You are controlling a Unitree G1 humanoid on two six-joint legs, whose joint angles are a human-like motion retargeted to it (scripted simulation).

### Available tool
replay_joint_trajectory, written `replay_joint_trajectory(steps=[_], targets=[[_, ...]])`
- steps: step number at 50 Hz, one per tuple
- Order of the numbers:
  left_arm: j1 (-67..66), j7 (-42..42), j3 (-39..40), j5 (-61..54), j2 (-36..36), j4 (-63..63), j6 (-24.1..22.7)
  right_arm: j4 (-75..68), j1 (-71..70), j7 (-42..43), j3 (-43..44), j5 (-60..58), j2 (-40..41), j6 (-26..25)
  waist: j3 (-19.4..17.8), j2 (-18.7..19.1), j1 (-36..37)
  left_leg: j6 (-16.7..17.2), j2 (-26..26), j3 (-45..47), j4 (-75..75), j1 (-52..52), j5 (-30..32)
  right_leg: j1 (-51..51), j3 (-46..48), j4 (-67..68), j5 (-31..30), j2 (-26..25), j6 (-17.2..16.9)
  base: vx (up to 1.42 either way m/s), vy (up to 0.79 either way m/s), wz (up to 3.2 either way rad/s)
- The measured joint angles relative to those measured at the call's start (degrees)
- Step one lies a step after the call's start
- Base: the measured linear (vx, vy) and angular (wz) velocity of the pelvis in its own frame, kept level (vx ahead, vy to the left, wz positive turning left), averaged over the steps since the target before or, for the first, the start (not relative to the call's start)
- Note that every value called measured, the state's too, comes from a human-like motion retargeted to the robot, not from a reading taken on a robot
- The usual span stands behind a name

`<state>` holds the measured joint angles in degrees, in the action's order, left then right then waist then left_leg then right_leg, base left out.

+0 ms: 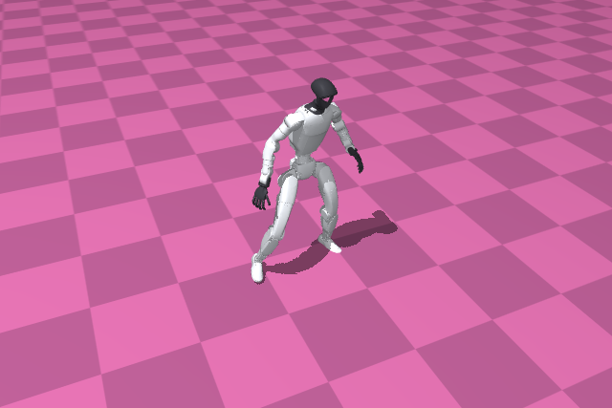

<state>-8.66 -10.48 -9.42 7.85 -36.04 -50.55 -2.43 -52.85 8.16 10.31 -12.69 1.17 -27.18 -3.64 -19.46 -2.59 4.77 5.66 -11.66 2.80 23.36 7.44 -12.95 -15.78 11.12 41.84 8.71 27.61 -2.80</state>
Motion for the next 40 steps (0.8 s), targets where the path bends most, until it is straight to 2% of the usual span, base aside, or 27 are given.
replay_joint_trajectory(steps=[5, 8, 10, 13, 17, 21, 25, 28, 33, 34, 35, 37, 40], targets=[[0.93, 0.16, 0.92, -0.43, -2.30, 3.44, 0.82, 3.70, -0.60, 0.10, -2.43, -3.10, -0.86, 1.72, -0.10, 1.67, 0.89, -1.37, -4.37, 1.75, -7.08, -1.84, 2.42, -13.45, 7.26, 31.67, 12.93, -3.18, 6.70, -0.10, 0.18, -0.38], [1.47, 0.43, 1.02, 1.13, -3.22, 3.70, 1.36, 4.43, -0.23, -0.20, -2.39, -3.24, -1.40, 2.45, 0.66, 1.81, 0.09, -0.67, -5.42, 2.04, -9.57, -1.62, 3.60, -20.20, 7.61, 46.41, 17.37, -4.64, 7.79, -0.06, 0.11, -0.10], [1.71, 0.61, 1.05, 2.20, -3.31, 3.54, 1.42, 4.42, 0.64, -0.70, -1.64, -3.65, -1.76, 2.93, 0.92, 2.16, -1.48, 0.00, -5.62, 1.13, -8.37, -0.38, 3.20, -22.84, 7.16, 54.24, 19.50, -4.10, 7.33, -0.02, 0.09, 0.30], [3.20, 1.71, 0.64, 2.22, -3.29, 3.69, 1.82, 4.81, 1.75, -1.50, -1.76, -2.74, -3.16, 2.94, 1.28, 3.56, -2.02, 0.45, -6.70, 0.44, -11.38, -0.41, 4.92, -25.42, 5.57, 60.61, 22.31, -4.34, 8.37, -0.01, 0.02, 0.07], [3.15, 1.80, 1.24, -0.55, -3.04, 4.37, 1.09, 2.03, 1.62, -1.99, -1.42, -4.29, -2.59, 2.54, 2.28, 4.92, -2.47, 1.44, -8.65, -0.18, -12.53, -0.21, 5.92, -25.29, 1.89, 62.18, 23.79, -3.94, 9.14, 0.00, -0.04, 0.01], [1.52, 1.94, 2.56, -2.40, -2.93, 5.25, 0.50, 1.14, 1.97, -4.24, -1.92, -5.91, -2.54, 2.08, 2.76, 5.54, -2.38, 1.80, -9.82, -0.36, -12.18, -0.34, 5.91, -21.91, -1.70, 56.44, 21.02, 0.21, 9.48, 0.04, -0.13, 0.02], [-0.32, 1.11, 4.37, -3.10, -2.63, 5.22, 0.72, 0.80, 1.44, -5.39, -2.12, -4.66, -2.52, 1.09, 2.53, 5.43, -1.76, 2.02, -10.48, 0.22, -13.47, -2.08, 6.67, -15.10, -3.29, 41.75, 15.44, 4.66, 9.63, 0.03, -0.23, -0.11], [-1.77, -0.89, 5.91, -4.62, -1.53, 5.17, 0.50, 0.60, 1.14, -6.40, -1.40, -3.29, -2.79, 0.31, 1.92, 4.73, -1.46, 2.51, -10.40, 0.24, -11.60, -2.37, 5.92, -5.97, -2.07, 22.33, 9.63, 6.06, 5.96, 0.04, -0.33, -0.06], [-3.50, -6.23, 8.22, -10.57, 1.74, 5.15, -0.98, -0.28, 0.34, -5.29, -0.13, -0.85, -3.41, -0.68, 2.31, 1.25, -0.12, 4.46, -9.20, 1.21, -5.39, 0.06, 3.30, 8.10, 1.67, -13.55, 2.81, 4.82, -6.51, 0.01, -0.48, -0.30], [-3.82, -6.80, 8.80, -11.47, 2.71, 4.98, -1.19, -0.42, -0.03, -4.93, -0.13, -0.90, -3.66, -0.79, 2.53, 0.37, 0.32, 4.65, -8.96, 1.92, -4.36, 0.46, 3.00, 9.25, 1.94, -17.96, 1.45, 4.38, -8.02, -0.03, -0.58, -0.67], [-4.14, -7.21, 9.41, -12.21, 3.75, 4.76, -1.34, -0.52, -0.45, -4.57, -0.19, -1.09, -3.95, -0.87, 2.75, -0.46, 0.78, 4.76, -8.78, 2.72, -3.49, 0.75, 2.82, 10.08, 2.13, -21.67, 0.22, 3.91, -9.11, -0.04, -0.61, -0.81], [-4.76, -7.11, 10.78, -12.24, 6.19, 4.03, -1.12, -0.38, -1.64, -3.43, -0.63, -2.26, -4.78, -0.86, 2.60, -0.75, 1.59, 4.54, -9.71, 4.47, -3.05, 0.03, 3.76, 10.26, 1.23, -24.37, -0.43, 2.79, -8.48, -0.03, -0.63, -0.92], [-5.67, -6.23, 12.11, -10.29, 10.27, 2.51, -0.34, -0.02, -3.24, -1.41, -1.06, -5.25, -6.05, -0.62, 1.34, 1.20, 2.50, 4.87, -13.05, 5.95, -2.65, -2.19, 9.16, 6.81, -2.49, -17.98, 1.59, 1.09, -7.18, 0.02, -0.66, -0.90]])
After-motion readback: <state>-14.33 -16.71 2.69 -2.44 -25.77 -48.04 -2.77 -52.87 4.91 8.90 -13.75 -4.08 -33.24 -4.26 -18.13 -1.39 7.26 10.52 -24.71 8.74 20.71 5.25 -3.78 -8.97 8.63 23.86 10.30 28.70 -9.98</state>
